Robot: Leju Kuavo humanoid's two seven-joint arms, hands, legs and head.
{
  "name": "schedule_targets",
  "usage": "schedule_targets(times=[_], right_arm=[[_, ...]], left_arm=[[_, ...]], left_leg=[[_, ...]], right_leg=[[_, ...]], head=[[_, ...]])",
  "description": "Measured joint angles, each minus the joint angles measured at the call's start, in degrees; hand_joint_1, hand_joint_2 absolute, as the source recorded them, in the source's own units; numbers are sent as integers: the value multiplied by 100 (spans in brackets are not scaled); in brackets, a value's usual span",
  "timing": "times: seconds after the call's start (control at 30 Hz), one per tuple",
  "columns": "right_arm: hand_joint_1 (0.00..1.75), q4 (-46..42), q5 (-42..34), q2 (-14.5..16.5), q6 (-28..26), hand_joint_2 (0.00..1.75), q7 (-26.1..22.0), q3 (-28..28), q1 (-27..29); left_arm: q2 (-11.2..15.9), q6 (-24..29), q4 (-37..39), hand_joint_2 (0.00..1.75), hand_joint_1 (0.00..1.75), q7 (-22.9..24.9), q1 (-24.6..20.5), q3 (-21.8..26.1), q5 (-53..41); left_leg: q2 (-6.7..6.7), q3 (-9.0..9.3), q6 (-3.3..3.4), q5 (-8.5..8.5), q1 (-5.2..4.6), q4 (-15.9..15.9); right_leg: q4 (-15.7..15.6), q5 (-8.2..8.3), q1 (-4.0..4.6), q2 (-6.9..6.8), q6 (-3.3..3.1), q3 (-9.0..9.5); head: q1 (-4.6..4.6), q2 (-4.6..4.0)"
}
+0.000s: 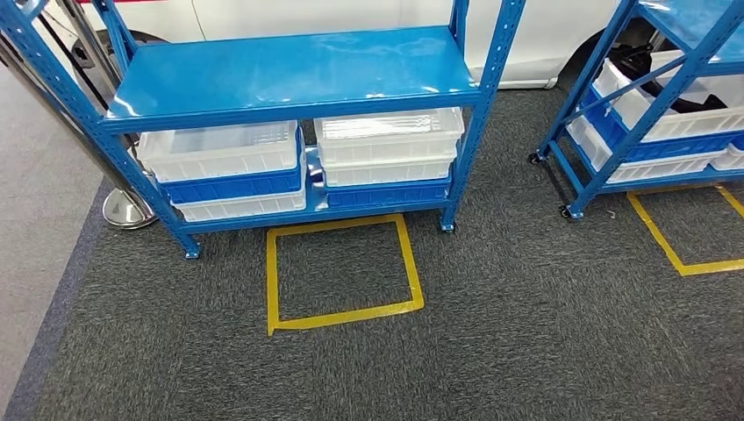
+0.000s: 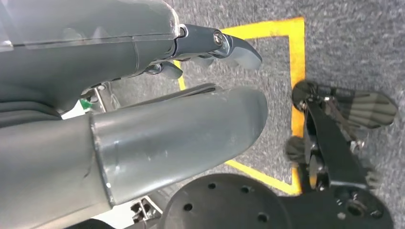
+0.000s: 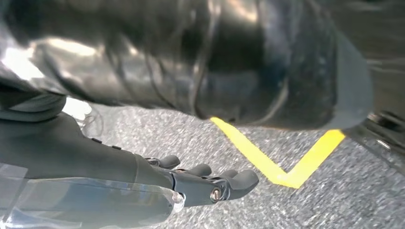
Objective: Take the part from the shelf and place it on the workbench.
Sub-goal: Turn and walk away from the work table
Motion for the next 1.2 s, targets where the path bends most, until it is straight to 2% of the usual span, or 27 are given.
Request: schedule_targets(times=[0.03, 0.07, 0.1, 0.17, 0.23, 0.3, 0.37, 0.4, 0.43, 0.47, 0.5, 0.53, 0.57, 0.63, 0.67, 0.73, 0.8, 0.87, 0.9, 0.93, 0.97, 1.0, 1.07, 1.1, 1.13, 1.2], right_arm=[[0, 1, 1, -3, 1, 0, -1, -1, 14], [0, 2, 1, -5, 2, 0, -1, -2, 24], [0, 3, 1, -5, 3, 0, -2, -3, 25], [0, 3, 1, -4, 4, 0, -4, -5, 15], [0, 1, 1, -1, 4, 0, -5, -6, 9], [0, 1, 1, 2, 4, 0, -7, -6, 10], [0, 1, 1, 2, 3, 0, -7, -6, 10], [0, 0, 1, 2, 2, 0, -7, -6, 9], [0, -1, 1, 2, 2, 0, -7, -6, 8], [0, -1, 1, 2, 3, 0, -7, -6, 7], [0, -1, 1, 2, 3, 0, -8, -6, 5], [0, 0, 1, 5, 5, 0, -8, -6, 5], [0, 1, 1, 10, 7, 0, -8, -6, 6], [0, 1, 1, 21, 8, 0, -7, -6, 0], [0, 0, 1, 25, 8, 0, -7, -6, -5], [0, -1, 3, 22, 9, 0, -4, -6, -14], [0, -1, 6, 19, 8, 0, 0, -6, -26], [0, -1, 7, 18, 8, 0, 12, -7, -38], [0, -1, 7, 19, 9, 0, 25, -7, -40], [0, -1, 7, 19, 9, 0, 40, -8, -41], [0, -1, 7, 19, 8, 0, 54, -10, -38], [0, -1, 7, 19, 8, 0, 68, -11, -32], [0, 0, 7, 11, 7, 0, 83, -13, -15], [0, 2, 7, 8, 7, 0, 90, -15, -7], [0, 3, 7, 5, 7, 0, 95, -17, -7], [0, 5, 1, 5, 7, 0, 114, -23, -13]], left_arm=[[-1, 0, 0, 0, 0, 2, 5, 1, 1], [-3, 0, 0, 0, 0, 4, 4, 2, 1], [-4, 0, 0, 0, 0, 5, -4, 3, 2], [-5, 0, 0, 0, 0, 9, -28, 5, 2], [-3, 1, 0, 0, 0, 11, -44, 5, 9], [-2, 2, 0, 0, 0, 12, -49, 5, 21], [-1, 3, 0, 0, 0, 13, -46, 6, 28], [-1, 3, 0, 0, 0, 13, -41, 7, 29], [-1, 3, 0, 0, 0, 13, -35, 7, 29], [-1, 3, 0, 0, 0, 14, -30, 8, 30], [0, 3, 0, 0, 0, 15, -26, 8, 31], [2, 3, 0, 0, 0, 16, -24, 9, 31], [5, 3, 0, 0, 0, 18, -22, 9, 32], [12, 4, 0, 0, 0, 23, -23, 10, 33], [14, 6, 0, 0, 0, 26, -21, 11, 34], [13, 13, 0, 0, 0, 31, -18, 16, 37], [11, 17, 0, 0, 0, 34, -32, 21, 40], [9, 17, 0, 0, 0, 36, -47, 26, 41], [9, 17, 0, 0, 0, 38, -49, 29, 42], [8, 17, 0, 0, 0, 40, -48, 31, 42], [8, 17, 0, 0, 0, 43, -45, 33, 42], [8, 17, 0, 0, 0, 45, -40, 35, 42], [4, 17, 0, 0, 0, 46, -28, 37, 42], [1, 17, 1, 0, 0, 45, -30, 38, 42], [-1, 18, 1, 0, 0, 45, -37, 39, 42], [-2, 19, 2, 0, 0, 46, -55, 42, 43]], left_leg=[[-3, 64, -31, -59, 3, 7], [-7, 105, -68, -118, 0, 20], [-6, 121, -109, -169, -4, 31], [-2, 154, -187, -217, -12, 67], [8, 124, -239, -221, -5, 225], [20, -173, -292, -315, 13, 759], [27, -648, -346, -611, 32, 1488], [27, -851, -361, -749, 41, 1731], [28, -978, -366, -792, 45, 1816], [28, -1012, -357, -693, 46, 1707], [29, -956, -334, -465, 45, 1417], [35, -846, -292, -157, 37, 1016], [44, -750, -251, 40, 19, 679], [52, -652, -170, 160, -22, 317], [47, -641, -134, 123, -36, 299], [32, -523, -59, 209, -22, 220], [28, -405, -2, 230, -3, 169], [31, -373, 37, 200, -10, 156], [29, -359, 48, 173, -16, 158], [25, -334, 51, 143, -22, 159], [19, -293, 47, 108, -24, 161], [10, -237, 37, 65, -25, 161], [1, -125, 2, -30, -23, 159], [-1, -86, -26, -74, -24, 165], [2, -76, -58, -111, -26, 170], [7, -40, -133, -141, -36, 208]], right_leg=[[-359, 293, -4, 1, -13, 93], [-659, 474, 6, 1, -40, 165], [-835, 589, 17, 1, -75, 207], [-898, 573, 41, 9, -160, 221], [-923, 581, 23, 11, -236, 291], [-958, 544, 6, -3, -300, 378], [-968, 485, 9, -8, -335, 435], [-968, 450, 12, -6, -340, 468], [-968, 413, 16, -3, -340, 514], [-968, 373, 20, 0, -336, 570], [-969, 331, 25, 0, -327, 633], [-973, 289, 29, -3, -316, 684], [-972, 250, 38, -3, -296, 734], [-965, 192, 48, 0, -232, 797], [-939, 192, 53, 4, -191, 829], [-844, 182, 54, 7, -123, 869], [-532, 12, 51, 9, -86, 735], [84, -318, 45, 11, -66, 349], [375, -432, 43, 11, -54, 135], [537, -456, 43, 10, -47, -18], [513, -364, 43, 10, -47, -77], [292, -164, 44, 10, -55, -40], [-408, 331, 50, 13, -96, 184], [-677, 447, 71, 13, -122, 250], [-819, 511, 90, 14, -155, 279], [-868, 471, 115, 17, -232, 274]], head=[[1, 0], [1, -1], [-1, -1], [-2, -2], [-2, -1], [-4, -1], [-5, -1], [-5, -1], [-6, -1], [-6, -2], [-7, -2], [-6, -2], [-5, -2], [-6, -2], [-6, -2], [-6, -1], [-4, -1], [-4, -1], [-4, -1], [-4, -2], [-4, -1], [-4, -1], [-4, -1], [-3, -1], [-3, -1], [1, 1]])
